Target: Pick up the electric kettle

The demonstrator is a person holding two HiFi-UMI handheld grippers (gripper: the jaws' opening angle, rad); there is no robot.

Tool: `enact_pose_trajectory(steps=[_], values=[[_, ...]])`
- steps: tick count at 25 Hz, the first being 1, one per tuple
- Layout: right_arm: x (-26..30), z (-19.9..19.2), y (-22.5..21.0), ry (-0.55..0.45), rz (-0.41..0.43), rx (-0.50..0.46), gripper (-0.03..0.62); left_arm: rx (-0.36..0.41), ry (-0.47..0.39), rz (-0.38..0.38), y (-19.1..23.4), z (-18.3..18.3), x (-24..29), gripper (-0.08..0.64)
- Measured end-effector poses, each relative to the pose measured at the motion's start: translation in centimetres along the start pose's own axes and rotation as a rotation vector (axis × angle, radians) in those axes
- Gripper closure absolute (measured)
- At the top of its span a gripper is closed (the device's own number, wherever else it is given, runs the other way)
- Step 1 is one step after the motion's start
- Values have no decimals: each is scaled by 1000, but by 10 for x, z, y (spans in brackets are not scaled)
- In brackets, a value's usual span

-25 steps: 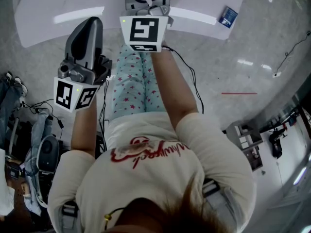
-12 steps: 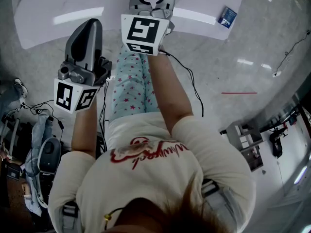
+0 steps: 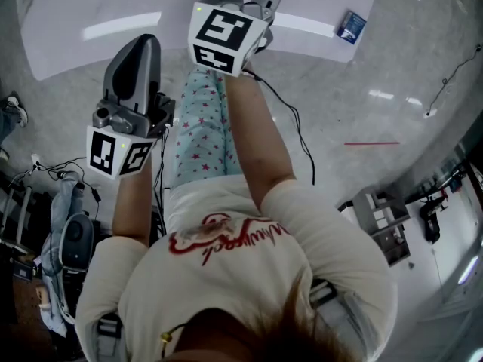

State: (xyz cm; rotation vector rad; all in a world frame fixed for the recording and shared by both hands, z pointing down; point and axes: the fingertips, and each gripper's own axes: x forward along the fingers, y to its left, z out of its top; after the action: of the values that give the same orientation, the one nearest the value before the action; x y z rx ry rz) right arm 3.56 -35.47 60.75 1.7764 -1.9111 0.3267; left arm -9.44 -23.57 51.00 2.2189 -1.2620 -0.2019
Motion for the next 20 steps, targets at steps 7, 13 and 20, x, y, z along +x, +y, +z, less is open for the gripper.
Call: enact_pose_trajectory(steps=[7, 13, 20], values=[[17, 9, -23, -34, -65, 41, 486, -32, -1, 10, -6, -2, 1, 548], [24, 14, -31, -67, -68, 104, 489, -32, 24, 8, -8, -9, -1, 548], [30, 24, -32, -96, -27, 69, 491, -5, 36, 9, -5, -6, 0, 546]])
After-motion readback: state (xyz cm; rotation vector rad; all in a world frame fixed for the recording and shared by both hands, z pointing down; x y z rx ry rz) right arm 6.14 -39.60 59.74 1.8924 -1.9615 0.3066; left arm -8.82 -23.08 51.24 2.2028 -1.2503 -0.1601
